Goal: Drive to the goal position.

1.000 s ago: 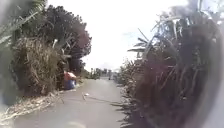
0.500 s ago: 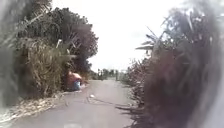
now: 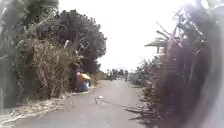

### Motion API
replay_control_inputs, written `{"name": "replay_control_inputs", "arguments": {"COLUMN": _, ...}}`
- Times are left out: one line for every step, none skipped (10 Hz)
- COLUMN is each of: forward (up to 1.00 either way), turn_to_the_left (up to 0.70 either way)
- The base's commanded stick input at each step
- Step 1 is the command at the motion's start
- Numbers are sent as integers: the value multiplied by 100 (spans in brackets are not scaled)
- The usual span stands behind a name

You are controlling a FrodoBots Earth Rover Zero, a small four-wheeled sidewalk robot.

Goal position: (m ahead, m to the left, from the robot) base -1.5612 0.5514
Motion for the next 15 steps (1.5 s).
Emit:
{"name": "replay_control_inputs", "arguments": {"forward": 30, "turn_to_the_left": 73}}
{"name": "replay_control_inputs", "arguments": {"forward": 30, "turn_to_the_left": 73}}
{"name": "replay_control_inputs", "arguments": {"forward": 30, "turn_to_the_left": 73}}
{"name": "replay_control_inputs", "arguments": {"forward": 30, "turn_to_the_left": 73}}
{"name": "replay_control_inputs", "arguments": {"forward": 30, "turn_to_the_left": 73}}
{"name": "replay_control_inputs", "arguments": {"forward": 30, "turn_to_the_left": 73}}
{"name": "replay_control_inputs", "arguments": {"forward": 30, "turn_to_the_left": 73}}
{"name": "replay_control_inputs", "arguments": {"forward": 30, "turn_to_the_left": 73}}
{"name": "replay_control_inputs", "arguments": {"forward": 30, "turn_to_the_left": 73}}
{"name": "replay_control_inputs", "arguments": {"forward": 30, "turn_to_the_left": 73}}
{"name": "replay_control_inputs", "arguments": {"forward": 30, "turn_to_the_left": 73}}
{"name": "replay_control_inputs", "arguments": {"forward": 30, "turn_to_the_left": 73}}
{"name": "replay_control_inputs", "arguments": {"forward": 30, "turn_to_the_left": 73}}
{"name": "replay_control_inputs", "arguments": {"forward": 45, "turn_to_the_left": 26}}
{"name": "replay_control_inputs", "arguments": {"forward": 45, "turn_to_the_left": 26}}
